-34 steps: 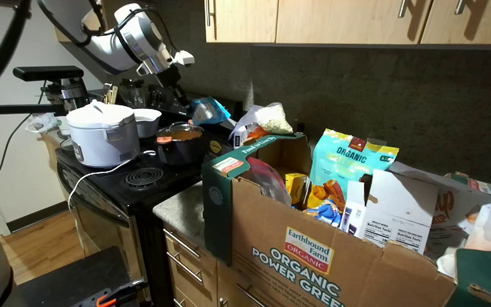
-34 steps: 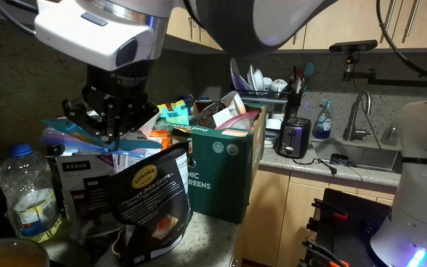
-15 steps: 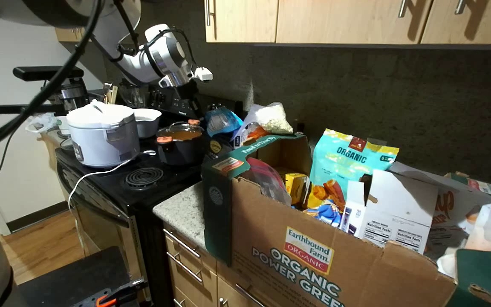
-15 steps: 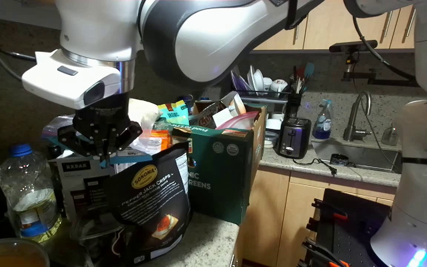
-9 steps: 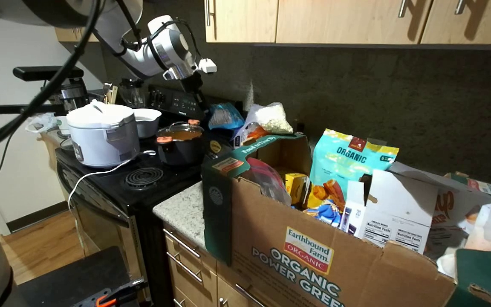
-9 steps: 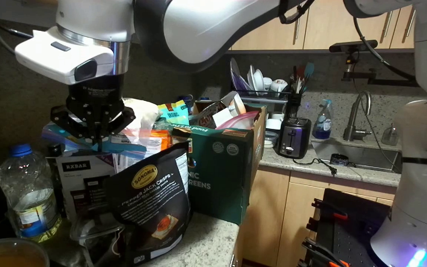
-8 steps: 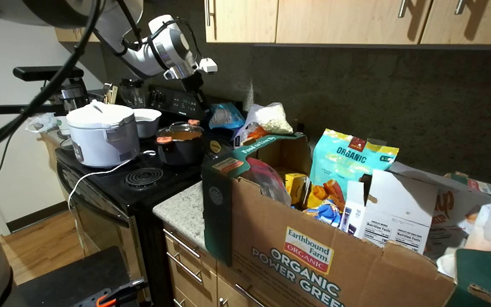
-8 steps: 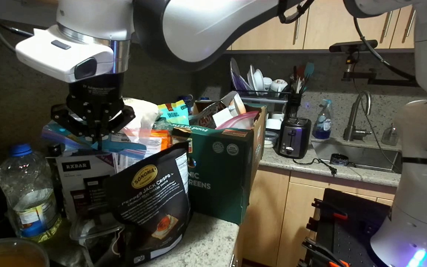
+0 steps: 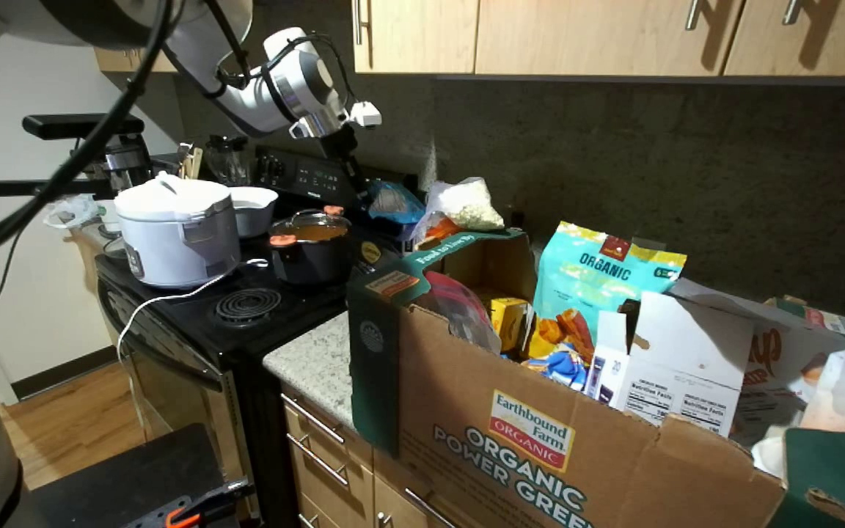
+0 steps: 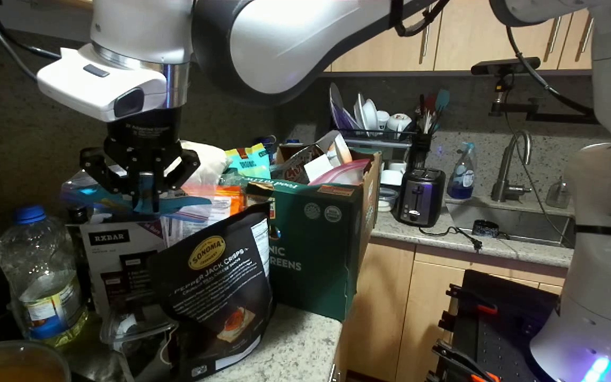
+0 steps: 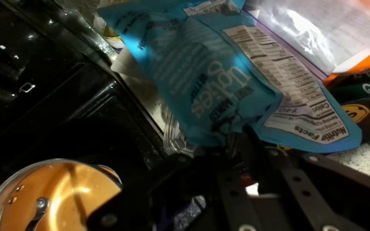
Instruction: Take out two products out of the box and put them on the counter
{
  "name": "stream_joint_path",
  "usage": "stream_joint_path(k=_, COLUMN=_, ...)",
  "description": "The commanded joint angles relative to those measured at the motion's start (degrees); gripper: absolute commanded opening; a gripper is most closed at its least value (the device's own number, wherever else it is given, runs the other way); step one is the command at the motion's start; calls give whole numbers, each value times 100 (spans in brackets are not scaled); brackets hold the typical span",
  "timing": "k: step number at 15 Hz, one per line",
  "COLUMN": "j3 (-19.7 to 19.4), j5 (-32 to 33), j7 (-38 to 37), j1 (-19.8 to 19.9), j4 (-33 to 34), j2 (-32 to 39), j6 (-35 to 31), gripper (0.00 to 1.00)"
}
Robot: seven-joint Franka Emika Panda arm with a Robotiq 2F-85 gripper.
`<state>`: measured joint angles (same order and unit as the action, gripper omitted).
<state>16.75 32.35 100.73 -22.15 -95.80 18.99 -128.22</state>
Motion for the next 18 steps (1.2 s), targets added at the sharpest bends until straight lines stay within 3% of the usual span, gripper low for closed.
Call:
stream_joint_path(k=1, j3=-70, j5=46, j7=-225, j1=-4, j4=-49, j2=-26, j6=-3, gripper=57)
stream_joint_path(k=7, j3=73, j5=-135, j7=-310, j1=19, j4=-671, j2=-571, j6=-40, gripper=99)
stream_joint_path(k=13, j3=378, j5=-966, j7=-206, j1=88, j4=-1694, j2=-1750, j6=-191, gripper=100)
stream_joint_path(k=18, j3=331, j5=-1499, j7=-161, j1=74, j4=-2476, j2=-2837, j6=-297, gripper=100)
